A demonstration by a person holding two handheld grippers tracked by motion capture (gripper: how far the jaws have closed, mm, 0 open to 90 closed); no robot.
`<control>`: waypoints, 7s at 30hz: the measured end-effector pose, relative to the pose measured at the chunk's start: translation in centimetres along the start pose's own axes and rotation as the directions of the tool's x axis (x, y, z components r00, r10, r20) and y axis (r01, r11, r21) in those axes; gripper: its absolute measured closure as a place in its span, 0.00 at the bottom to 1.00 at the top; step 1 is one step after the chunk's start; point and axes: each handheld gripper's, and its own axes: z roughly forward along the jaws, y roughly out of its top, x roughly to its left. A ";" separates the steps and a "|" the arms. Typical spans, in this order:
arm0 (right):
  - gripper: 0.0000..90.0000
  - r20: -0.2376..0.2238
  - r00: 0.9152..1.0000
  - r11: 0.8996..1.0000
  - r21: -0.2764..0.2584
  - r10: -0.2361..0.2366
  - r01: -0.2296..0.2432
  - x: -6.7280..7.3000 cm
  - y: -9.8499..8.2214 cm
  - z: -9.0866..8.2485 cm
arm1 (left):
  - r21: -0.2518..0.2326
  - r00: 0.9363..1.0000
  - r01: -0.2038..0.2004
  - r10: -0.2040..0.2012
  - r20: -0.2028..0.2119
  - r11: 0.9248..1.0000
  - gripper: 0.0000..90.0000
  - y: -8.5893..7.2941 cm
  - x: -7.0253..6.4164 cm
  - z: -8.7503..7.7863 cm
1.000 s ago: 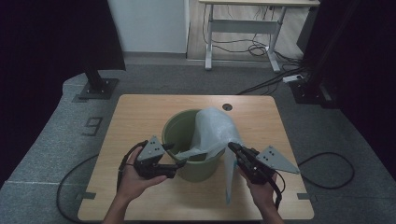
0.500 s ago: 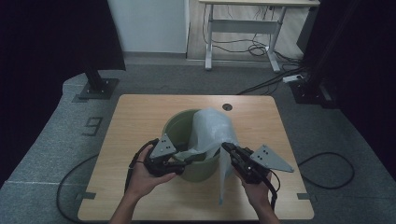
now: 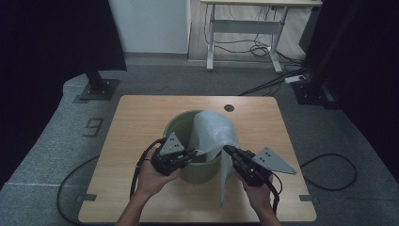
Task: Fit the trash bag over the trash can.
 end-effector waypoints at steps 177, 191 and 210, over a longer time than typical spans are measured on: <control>0.99 -0.062 0.995 0.988 0.136 0.083 -0.074 -7.2 -5.8 -4.9 | -0.118 0.979 0.200 -0.204 -0.018 0.973 0.78 -2.8 7.4 -8.8; 0.99 -0.050 0.993 0.988 0.119 0.103 -0.096 -6.6 -3.5 -4.1 | -0.106 0.990 0.086 -0.073 0.117 0.991 0.67 -0.4 3.3 -6.9; 0.99 -0.078 0.988 0.985 0.125 0.130 -0.120 -4.7 -2.2 -2.1 | -0.071 0.991 0.047 -0.037 0.131 0.996 0.43 1.0 1.3 -2.7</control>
